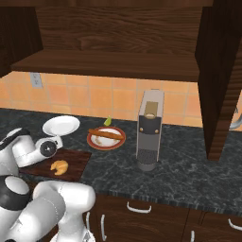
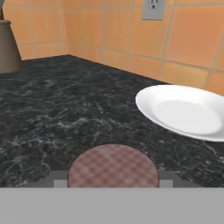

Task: From the different types of pastries on the counter, select a croissant and place it on the cutting board. Then retrieve a jar of jam from the cabinet and place it alongside the croissant on the cutting board.

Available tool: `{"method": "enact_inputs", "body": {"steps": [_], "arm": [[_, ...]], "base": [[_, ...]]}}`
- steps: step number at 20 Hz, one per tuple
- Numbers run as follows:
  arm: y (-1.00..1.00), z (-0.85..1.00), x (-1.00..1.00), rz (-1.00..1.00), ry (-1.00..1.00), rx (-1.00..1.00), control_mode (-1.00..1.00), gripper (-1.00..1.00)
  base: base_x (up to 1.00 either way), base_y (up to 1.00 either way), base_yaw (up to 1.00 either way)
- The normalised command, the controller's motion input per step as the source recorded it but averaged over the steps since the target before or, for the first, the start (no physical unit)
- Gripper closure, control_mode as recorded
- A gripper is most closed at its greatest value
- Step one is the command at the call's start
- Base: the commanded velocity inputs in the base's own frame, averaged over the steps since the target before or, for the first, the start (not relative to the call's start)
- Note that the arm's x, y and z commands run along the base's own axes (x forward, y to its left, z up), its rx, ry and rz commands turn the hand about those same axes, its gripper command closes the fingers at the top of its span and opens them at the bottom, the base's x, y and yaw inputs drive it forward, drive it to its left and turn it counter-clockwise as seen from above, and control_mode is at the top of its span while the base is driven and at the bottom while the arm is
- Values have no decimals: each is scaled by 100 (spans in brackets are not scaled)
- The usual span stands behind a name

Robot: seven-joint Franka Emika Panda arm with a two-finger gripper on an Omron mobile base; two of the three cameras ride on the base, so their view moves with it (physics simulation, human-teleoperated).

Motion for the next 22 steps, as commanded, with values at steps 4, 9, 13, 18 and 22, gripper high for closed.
{"method": "enact_inputs", "body": {"steps": [4, 9, 13, 18, 22], "arm": [[10, -29, 41, 4, 0, 0, -100, 100], [30, -27, 48, 3, 0, 0, -100, 100], [6, -39, 23, 1, 0, 0, -100, 100], [3, -13, 11, 0, 0, 2, -100, 100], [37, -13, 4, 0, 0, 3, -100, -100]], "base": [[0, 0, 0], [0, 0, 0], [0, 0, 0], [0, 0, 0], [0, 0, 0]]}}
